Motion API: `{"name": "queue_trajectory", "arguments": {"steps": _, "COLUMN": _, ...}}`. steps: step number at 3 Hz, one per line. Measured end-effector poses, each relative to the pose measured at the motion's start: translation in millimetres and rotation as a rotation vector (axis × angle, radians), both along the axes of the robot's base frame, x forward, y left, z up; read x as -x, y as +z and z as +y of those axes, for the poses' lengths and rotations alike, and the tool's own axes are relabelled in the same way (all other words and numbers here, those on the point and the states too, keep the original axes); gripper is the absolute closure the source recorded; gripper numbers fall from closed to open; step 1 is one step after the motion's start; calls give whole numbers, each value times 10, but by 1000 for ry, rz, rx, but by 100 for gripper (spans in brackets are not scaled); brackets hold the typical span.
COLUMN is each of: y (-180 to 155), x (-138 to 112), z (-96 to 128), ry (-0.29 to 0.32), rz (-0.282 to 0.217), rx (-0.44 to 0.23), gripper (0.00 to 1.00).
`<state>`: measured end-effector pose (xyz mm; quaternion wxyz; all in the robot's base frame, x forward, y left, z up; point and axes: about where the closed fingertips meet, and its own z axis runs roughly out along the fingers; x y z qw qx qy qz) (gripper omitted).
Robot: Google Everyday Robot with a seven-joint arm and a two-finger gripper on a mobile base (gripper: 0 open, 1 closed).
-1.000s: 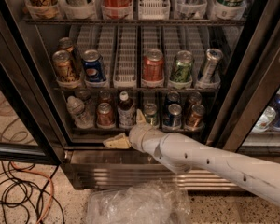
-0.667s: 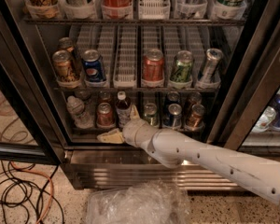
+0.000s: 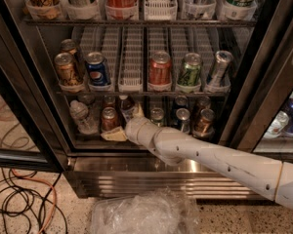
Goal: Pick blue plastic bottle from bottom shelf of fridge
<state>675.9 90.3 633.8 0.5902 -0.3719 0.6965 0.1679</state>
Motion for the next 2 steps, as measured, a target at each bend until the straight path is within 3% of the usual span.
{"name": "queue_trajectory", "arguments": {"steps": 1, "y": -150, "x": -101, "z": -153, "ry": -38, "rz": 1, "rx": 30, "gripper": 18}}
{"name": "queue_trajectory", "arguments": {"steps": 2, "y": -338, "x": -28, "z": -358, "ry": -96, "rz": 17, "rx": 49, "gripper": 41}}
